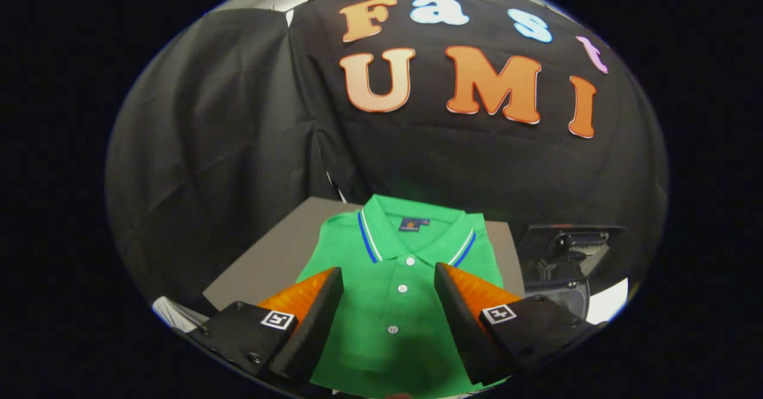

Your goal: Put the clothes into the washing machine and then close the washing machine lid.

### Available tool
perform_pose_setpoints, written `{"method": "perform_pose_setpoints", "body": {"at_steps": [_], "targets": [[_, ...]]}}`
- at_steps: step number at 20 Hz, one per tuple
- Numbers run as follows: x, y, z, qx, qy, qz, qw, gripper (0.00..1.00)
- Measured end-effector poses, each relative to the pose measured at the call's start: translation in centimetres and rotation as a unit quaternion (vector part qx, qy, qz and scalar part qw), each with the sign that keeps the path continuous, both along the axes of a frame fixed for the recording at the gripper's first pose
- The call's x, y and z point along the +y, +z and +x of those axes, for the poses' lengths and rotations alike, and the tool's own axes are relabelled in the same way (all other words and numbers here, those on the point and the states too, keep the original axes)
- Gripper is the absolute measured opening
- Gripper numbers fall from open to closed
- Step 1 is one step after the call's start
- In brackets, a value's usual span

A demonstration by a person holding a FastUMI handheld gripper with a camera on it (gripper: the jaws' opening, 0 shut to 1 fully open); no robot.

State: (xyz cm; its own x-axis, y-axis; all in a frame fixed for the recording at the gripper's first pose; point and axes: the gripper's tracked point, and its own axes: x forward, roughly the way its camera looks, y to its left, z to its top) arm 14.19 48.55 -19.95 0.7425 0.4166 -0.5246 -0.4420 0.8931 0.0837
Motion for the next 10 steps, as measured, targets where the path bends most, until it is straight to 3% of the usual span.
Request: {"method": "perform_pose_setpoints", "body": {"at_steps": [3,5,10], "targets": [[-1.0,-3.1,0.0,0.023,-0.020,-0.034,0.999,0.99],[-0.5,-3.4,0.5,0.018,-0.028,-0.007,0.999,0.99],[-0.8,-3.7,0.0,0.026,-0.015,-0.004,1.000,0.99]]}}
